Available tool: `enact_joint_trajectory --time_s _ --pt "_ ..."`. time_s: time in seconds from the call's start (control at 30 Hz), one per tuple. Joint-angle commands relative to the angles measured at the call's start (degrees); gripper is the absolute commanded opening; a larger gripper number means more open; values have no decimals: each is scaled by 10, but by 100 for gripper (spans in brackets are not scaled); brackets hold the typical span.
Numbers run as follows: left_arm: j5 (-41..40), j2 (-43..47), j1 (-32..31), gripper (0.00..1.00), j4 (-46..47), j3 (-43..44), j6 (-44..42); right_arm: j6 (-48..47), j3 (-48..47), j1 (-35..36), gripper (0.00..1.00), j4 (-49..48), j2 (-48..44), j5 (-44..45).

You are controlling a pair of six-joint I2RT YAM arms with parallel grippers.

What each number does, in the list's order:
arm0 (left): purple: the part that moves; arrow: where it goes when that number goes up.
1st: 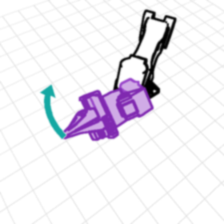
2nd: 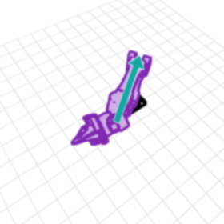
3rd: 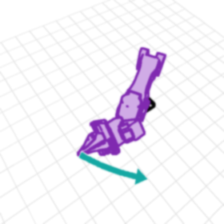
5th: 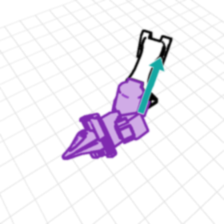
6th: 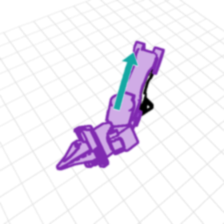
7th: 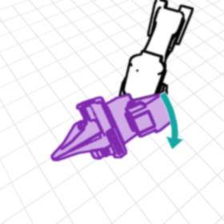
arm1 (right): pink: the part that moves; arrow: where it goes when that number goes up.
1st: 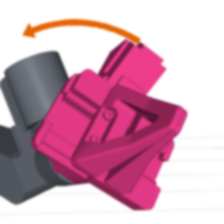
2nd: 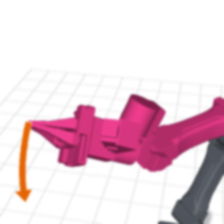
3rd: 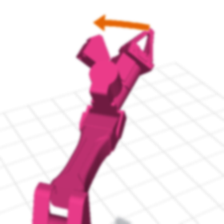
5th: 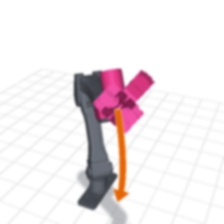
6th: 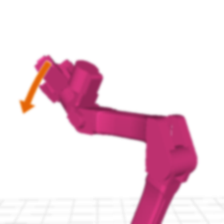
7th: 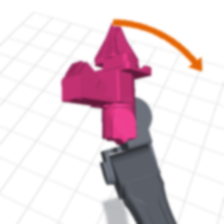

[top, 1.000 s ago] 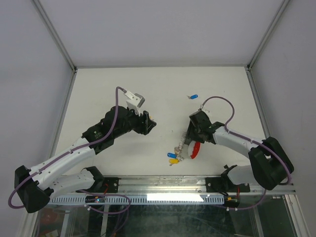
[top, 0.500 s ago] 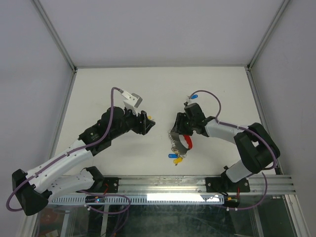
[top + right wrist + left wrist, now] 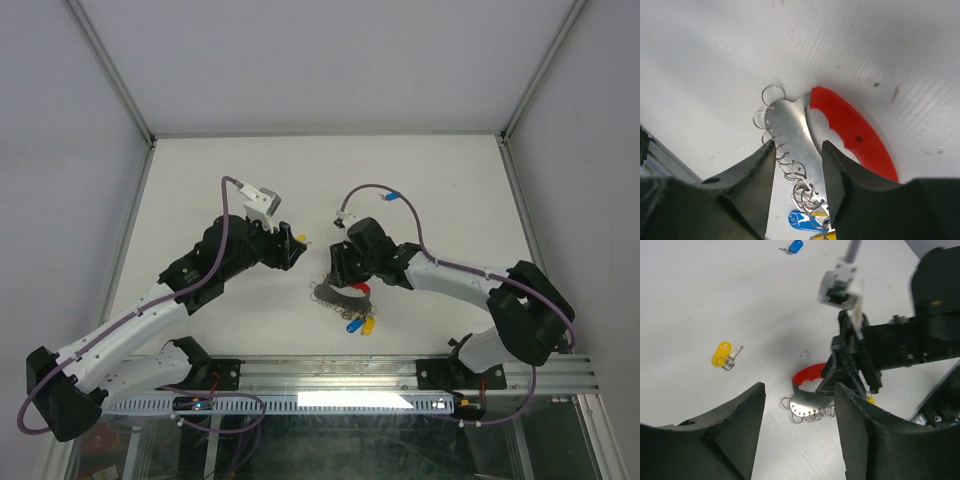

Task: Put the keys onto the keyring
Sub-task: Pick up the keyring from the center of the board.

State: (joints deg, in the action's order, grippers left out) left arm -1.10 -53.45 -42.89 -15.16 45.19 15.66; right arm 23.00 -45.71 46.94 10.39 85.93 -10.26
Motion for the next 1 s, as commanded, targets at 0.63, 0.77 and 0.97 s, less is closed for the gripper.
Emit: enact_joint_trajectory --time_s 0.63,0.77,0.97 --pt "-94 166 101 56 -31 -24 20 19 -364 185 42 250 258 351" --pt "-89 162 102 56 -27 -25 20 17 -365 185 39 262 266 357" --pt "-82 156 101 56 -23 -25 20 17 -364 188 36 274 271 353"
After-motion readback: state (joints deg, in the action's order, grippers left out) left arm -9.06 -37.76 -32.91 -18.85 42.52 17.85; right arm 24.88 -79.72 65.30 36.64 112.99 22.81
